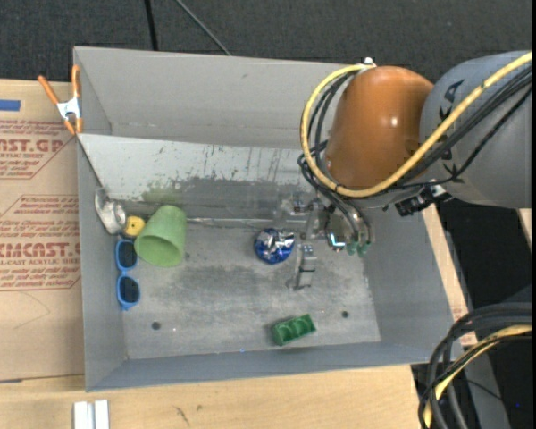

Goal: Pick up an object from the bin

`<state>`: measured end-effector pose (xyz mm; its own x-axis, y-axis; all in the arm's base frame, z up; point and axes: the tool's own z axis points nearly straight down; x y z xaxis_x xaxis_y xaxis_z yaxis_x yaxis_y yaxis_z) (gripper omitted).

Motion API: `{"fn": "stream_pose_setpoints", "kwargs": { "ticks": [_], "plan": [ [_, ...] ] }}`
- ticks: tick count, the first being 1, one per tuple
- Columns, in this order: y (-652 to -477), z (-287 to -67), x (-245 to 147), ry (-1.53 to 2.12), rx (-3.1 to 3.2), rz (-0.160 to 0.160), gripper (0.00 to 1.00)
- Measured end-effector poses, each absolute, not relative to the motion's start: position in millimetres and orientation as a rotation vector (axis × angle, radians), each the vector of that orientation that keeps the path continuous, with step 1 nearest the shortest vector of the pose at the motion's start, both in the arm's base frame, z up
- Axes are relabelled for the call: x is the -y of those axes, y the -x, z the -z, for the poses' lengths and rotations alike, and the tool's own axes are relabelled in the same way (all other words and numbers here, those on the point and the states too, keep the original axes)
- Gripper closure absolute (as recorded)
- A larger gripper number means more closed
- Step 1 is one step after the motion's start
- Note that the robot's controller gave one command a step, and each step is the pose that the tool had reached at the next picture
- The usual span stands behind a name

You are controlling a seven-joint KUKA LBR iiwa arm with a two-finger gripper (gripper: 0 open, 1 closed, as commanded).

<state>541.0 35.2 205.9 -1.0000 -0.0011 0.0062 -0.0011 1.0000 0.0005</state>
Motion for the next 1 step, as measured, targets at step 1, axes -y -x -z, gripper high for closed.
{"fn": "stream_pose_setpoints", "kwargs": {
  "ticks": [1],
  "plan": [
    [-493.2, -72.9, 9.2, -0.54, 3.091, 0.002, 0.0]
  ]
}}
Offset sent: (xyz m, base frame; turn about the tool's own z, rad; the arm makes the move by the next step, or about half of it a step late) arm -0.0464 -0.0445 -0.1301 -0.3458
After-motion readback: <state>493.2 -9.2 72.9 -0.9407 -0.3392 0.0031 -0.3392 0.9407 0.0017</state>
